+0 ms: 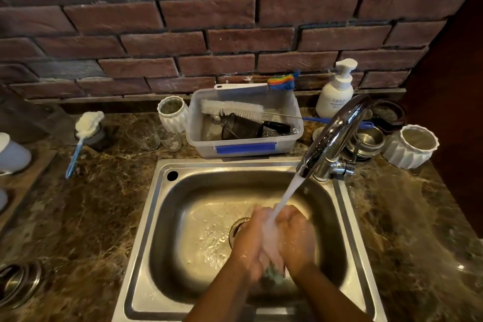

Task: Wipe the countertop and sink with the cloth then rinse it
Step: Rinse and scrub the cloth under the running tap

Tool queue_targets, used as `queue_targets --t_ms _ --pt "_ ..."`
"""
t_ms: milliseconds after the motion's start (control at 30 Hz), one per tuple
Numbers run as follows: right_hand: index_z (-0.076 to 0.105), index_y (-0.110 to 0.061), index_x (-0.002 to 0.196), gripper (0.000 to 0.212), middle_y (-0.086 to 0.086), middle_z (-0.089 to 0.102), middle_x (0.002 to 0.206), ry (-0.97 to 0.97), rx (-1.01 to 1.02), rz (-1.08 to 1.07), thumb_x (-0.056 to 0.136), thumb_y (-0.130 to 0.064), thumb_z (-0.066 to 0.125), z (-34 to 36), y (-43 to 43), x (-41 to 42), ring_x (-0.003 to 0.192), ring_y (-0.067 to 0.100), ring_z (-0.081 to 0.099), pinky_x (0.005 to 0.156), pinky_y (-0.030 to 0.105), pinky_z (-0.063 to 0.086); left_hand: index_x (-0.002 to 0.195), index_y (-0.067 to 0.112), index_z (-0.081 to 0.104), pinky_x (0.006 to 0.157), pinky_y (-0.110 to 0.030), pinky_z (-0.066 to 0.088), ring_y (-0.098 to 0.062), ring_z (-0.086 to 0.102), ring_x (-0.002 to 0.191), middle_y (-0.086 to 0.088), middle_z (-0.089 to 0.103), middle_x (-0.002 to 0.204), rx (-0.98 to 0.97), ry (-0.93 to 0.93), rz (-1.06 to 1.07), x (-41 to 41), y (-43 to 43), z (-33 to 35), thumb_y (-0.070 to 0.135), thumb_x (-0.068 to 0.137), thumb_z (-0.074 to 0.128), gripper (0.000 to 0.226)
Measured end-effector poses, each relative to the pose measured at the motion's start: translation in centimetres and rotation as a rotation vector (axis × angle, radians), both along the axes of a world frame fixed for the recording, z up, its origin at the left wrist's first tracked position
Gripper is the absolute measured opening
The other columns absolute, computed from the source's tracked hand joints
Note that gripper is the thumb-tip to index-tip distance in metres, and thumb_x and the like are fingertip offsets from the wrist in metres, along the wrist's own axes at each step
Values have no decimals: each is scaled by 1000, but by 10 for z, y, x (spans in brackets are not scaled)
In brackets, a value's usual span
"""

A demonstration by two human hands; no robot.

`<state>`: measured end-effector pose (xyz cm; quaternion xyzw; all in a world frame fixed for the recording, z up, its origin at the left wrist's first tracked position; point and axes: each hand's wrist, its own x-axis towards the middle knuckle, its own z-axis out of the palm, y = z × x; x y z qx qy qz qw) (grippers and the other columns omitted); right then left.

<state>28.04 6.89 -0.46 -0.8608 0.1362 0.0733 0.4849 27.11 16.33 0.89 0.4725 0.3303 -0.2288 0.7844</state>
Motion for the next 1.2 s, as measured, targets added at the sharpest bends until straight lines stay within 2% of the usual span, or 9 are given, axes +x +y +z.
queue_targets --t_ms 133,300,500,600,700,767,900,1067,1200 --pt "66 -24 74 29 -3 71 73 81 85 -134 101 -27 54 1 -8 0 69 9 67 59 21 52 104 5 69 98 -52 55 -37 71 104 -19 71 110 90 -42 108 10 2 -2 57 91 60 54" --pt "65 -22 77 30 -9 70 65 62 239 -78 98 -41 57 35 23 -26 59 3 65 56 23 55 78 10 60 58 -28 53 -22 62 59 -14 61 70 106 23 122 25 5 -7 59 95 55 51" --pt "69 -23 83 28 -6 70 66 29 -17 -65 91 -50 66 9 15 -1 62 8 69 63 38 62 98 5 71 67 -30 56 -21 68 71 -12 67 82 -15 5 92 7 -9 -3 45 98 55 43" --pt "68 -17 73 35 2 71 68 189 194 -164 95 -43 60 -13 0 7 69 23 71 71 51 61 94 0 71 65 -27 59 -16 74 67 -17 71 88 9 -47 104 -3 -10 -10 43 101 50 49" --pt "68 -21 75 33 -3 71 71 175 129 -165 102 -30 51 -11 1 0 70 15 69 65 41 58 104 -3 68 91 -46 58 -35 74 93 -28 72 108 55 -46 162 -3 -5 -11 53 97 55 57" --pt "67 -21 75 33 -6 70 68 165 142 -150 101 -33 51 5 5 -12 66 12 66 56 27 51 89 0 63 83 -44 59 -36 71 79 -23 70 86 103 -16 217 7 1 -11 47 100 54 49" --pt "66 -24 84 28 -6 72 71 38 211 -52 97 -46 57 26 25 -31 67 9 69 64 33 59 63 10 55 56 -27 51 -22 56 45 -12 54 55 96 -60 168 19 4 3 56 95 50 56" --pt "69 -26 86 25 -9 73 70 48 70 -27 91 -50 63 -3 7 -3 69 11 72 56 26 54 108 2 67 107 -51 46 -34 68 97 -23 69 100 -82 17 200 5 -13 -1 60 93 59 60" --pt "72 -15 84 30 0 75 73 189 341 -168 101 -33 56 -21 -15 11 78 23 73 62 29 52 110 3 74 90 -43 59 -31 73 97 -20 74 108 -37 -112 28 -11 -4 1 35 99 59 36"
